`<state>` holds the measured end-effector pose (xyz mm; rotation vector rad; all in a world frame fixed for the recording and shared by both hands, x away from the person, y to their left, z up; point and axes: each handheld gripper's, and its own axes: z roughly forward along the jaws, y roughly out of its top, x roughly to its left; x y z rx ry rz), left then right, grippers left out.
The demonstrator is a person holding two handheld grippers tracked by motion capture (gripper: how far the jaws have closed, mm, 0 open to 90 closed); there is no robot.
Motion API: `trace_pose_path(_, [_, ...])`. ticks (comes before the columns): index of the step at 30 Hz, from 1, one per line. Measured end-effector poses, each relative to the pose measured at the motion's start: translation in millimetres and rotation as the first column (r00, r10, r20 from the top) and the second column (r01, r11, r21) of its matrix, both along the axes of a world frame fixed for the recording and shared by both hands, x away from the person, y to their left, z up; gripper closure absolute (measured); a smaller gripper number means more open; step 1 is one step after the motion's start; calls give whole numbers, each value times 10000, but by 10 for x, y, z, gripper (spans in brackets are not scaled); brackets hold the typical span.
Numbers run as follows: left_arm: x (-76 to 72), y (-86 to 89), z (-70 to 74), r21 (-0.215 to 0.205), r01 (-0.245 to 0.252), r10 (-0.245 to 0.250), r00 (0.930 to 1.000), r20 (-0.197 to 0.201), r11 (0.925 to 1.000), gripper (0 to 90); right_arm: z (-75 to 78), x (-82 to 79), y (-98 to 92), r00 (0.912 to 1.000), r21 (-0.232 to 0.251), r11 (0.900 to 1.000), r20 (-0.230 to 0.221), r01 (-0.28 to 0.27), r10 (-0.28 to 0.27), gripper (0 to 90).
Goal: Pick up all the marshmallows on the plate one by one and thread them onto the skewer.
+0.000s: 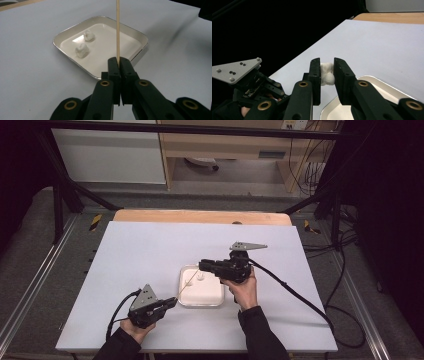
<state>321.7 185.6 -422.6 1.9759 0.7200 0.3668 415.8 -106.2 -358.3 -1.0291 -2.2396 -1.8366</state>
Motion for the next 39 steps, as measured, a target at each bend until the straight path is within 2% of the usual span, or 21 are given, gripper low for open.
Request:
trace_pose_path(13, [-7, -1, -12, 175, -13, 12, 10000, 40, 9998, 885, -44, -17, 33, 9996, 7, 9997, -153, -251, 251, 798])
trace_pose_path(18, [-15, -2, -17, 222, 34, -37, 9999, 107, 9997, 885, -53, -26, 45, 9988, 179, 9989, -252, -427, 431, 806])
trace_pose_path(23, [-18, -5, -30, 373, 53, -60, 9998, 187, 9993, 886, -73, -40, 59, 9982, 157, 9984, -249, -550, 554, 812])
trace_pose_path(27, [-23, -4, -26, 332, 59, -66, 9998, 196, 9994, 887, -83, -46, 71, 9973, 288, 9975, -321, -647, 656, 817])
trace_pose_path(39, [-49, -18, -16, 528, 47, -67, 9993, 377, 9986, 889, -114, -76, 94, 9962, 250, 9961, -177, -849, 854, 828])
